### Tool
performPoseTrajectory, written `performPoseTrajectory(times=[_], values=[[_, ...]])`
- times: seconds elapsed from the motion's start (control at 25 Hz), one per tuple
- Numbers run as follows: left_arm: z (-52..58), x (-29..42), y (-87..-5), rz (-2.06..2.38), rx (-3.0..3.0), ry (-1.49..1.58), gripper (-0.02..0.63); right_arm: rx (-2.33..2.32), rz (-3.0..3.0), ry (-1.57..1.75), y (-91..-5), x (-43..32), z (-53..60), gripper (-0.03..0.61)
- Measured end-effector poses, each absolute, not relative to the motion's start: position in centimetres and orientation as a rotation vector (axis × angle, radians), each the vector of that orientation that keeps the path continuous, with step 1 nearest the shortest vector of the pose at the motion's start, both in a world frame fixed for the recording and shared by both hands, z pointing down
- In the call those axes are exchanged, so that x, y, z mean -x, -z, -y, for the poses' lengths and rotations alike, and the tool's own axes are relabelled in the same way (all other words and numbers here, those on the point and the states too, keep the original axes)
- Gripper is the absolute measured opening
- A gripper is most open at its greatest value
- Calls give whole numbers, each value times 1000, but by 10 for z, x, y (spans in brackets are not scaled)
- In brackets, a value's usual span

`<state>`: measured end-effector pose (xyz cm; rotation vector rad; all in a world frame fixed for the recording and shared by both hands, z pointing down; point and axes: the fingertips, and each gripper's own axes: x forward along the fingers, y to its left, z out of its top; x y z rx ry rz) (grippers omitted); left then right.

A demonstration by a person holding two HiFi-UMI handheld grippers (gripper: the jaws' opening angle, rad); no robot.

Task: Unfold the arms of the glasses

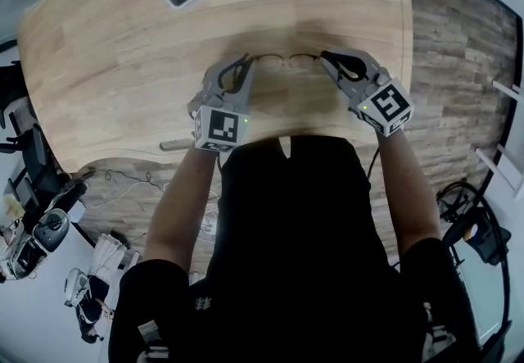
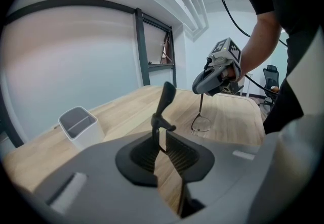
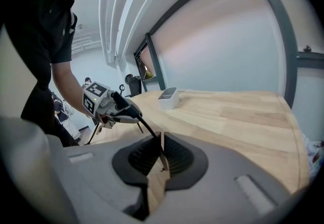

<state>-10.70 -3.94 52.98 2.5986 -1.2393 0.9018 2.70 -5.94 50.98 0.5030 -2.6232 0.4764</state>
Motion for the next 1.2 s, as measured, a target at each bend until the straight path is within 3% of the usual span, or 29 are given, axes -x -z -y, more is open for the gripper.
performPoseTrajectory(times=[0.92,1.2], values=[[32,89,-525,1151,-2652,-848,44,-450,2587,-468,-524,-22,51,17],[29,83,-514,1122,-2696,-778,109,-433,2601,-468,-521,-23,46,23]])
